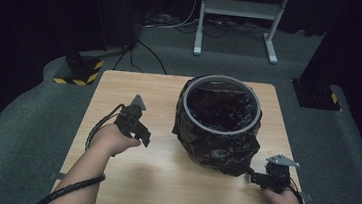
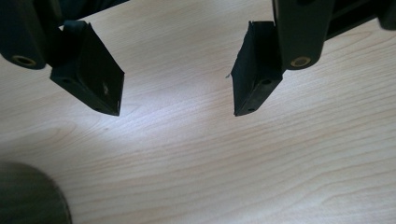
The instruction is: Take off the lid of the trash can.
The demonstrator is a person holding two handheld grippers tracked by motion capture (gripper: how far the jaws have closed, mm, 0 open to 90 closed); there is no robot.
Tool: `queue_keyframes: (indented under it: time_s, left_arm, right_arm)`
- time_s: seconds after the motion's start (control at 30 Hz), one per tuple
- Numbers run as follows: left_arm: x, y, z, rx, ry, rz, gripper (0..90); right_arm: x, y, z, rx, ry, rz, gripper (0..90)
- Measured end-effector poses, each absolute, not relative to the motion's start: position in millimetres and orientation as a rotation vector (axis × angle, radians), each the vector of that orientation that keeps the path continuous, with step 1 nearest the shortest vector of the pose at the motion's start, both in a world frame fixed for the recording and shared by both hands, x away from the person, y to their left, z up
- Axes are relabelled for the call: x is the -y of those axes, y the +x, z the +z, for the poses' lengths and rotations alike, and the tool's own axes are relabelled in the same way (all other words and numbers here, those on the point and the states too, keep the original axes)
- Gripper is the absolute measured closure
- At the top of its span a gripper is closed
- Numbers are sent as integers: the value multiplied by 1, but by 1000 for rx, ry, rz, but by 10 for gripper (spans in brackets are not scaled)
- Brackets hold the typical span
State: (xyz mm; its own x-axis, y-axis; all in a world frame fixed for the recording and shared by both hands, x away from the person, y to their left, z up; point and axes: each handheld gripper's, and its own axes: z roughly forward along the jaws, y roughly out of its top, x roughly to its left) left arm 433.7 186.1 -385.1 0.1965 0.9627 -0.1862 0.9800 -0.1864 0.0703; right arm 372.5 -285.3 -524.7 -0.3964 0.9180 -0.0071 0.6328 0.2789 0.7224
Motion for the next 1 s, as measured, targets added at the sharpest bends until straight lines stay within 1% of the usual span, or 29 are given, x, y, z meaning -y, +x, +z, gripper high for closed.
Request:
queue_keyframes:
  time_s: [0.2, 0.23, 0.3, 0.47, 0.6, 0.73, 1.0]
  left_arm:
    - [-178, 439, -367, -1877, 2265, -180, 342]
    - [-173, 441, -357, -1859, 2287, -152, 343]
    - [-170, 441, -353, -1858, 2288, -152, 348]
    - [-156, 446, -325, -1833, 2314, -107, 354]
    - [-149, 448, -310, -1815, 2284, -135, 358]
    - [-141, 450, -296, -1806, 2299, -94, 358]
    - [-133, 452, -275, -1789, 2315, -52, 359]
  right_arm:
    - [285, 372, -525, -2129, 1396, 903, 102]
    - [285, 372, -525, -2129, 1396, 903, 102]
    - [285, 373, -525, -2129, 1396, 903, 102]
    - [285, 372, -525, -2127, 1401, 903, 102]
    - [285, 372, -525, -2127, 1401, 903, 102]
    - [285, 372, -525, -2127, 1399, 905, 102]
    - [285, 373, -525, -2126, 1400, 907, 103]
